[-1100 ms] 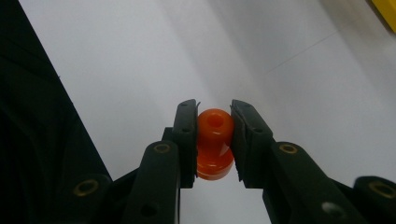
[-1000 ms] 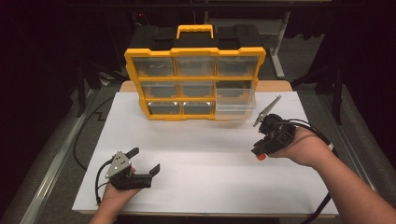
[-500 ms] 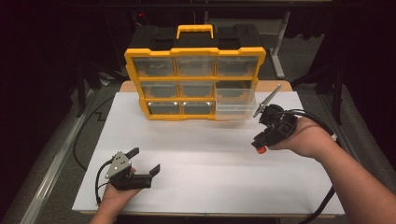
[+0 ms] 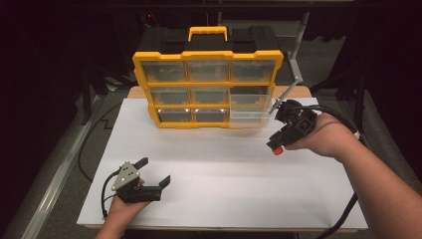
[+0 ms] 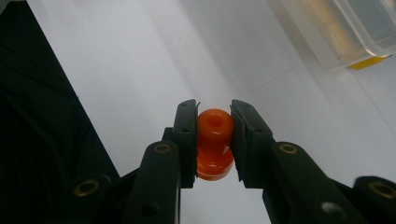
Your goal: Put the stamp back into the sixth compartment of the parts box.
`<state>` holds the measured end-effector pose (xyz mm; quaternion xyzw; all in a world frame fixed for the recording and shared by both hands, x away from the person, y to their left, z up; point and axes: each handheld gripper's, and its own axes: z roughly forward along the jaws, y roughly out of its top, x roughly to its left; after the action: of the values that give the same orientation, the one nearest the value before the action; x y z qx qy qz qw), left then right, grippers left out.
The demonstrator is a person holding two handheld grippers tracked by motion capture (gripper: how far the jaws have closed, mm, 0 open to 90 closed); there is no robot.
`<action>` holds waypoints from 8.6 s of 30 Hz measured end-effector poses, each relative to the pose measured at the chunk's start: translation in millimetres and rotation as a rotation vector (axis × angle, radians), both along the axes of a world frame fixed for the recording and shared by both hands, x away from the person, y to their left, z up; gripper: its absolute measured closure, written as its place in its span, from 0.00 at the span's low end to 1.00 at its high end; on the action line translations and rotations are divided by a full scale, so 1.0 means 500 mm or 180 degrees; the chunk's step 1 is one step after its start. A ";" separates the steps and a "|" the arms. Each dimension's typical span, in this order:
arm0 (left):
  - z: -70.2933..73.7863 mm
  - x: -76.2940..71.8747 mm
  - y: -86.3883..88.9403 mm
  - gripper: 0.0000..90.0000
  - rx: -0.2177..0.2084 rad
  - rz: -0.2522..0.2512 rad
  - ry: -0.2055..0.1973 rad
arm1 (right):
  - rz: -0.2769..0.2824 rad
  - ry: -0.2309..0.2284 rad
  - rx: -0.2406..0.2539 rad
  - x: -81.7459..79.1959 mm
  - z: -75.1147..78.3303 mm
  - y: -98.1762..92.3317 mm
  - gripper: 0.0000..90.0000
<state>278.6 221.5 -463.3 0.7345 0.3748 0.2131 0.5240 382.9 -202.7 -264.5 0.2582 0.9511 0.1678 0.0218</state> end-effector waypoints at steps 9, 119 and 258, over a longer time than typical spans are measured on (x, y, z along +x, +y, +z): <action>0.000 0.000 0.000 0.00 0.0018 -0.0009 0.0005 | -0.0032 -0.0015 0.0023 0.010 0.038 -0.001 0.82; 0.000 0.000 0.009 0.00 -0.0081 -0.0029 -0.0002 | -0.0237 -0.0256 -0.0352 0.232 0.030 0.155 0.81; -0.004 0.005 0.004 0.00 -0.0040 -0.0002 0.0070 | -0.0671 0.0035 -0.0369 -0.022 -0.341 -0.013 0.00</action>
<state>281.0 223.6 -465.2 0.7336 0.3816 0.2025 0.5245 371.8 -209.1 -435.0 0.3560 0.9269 0.1079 0.0491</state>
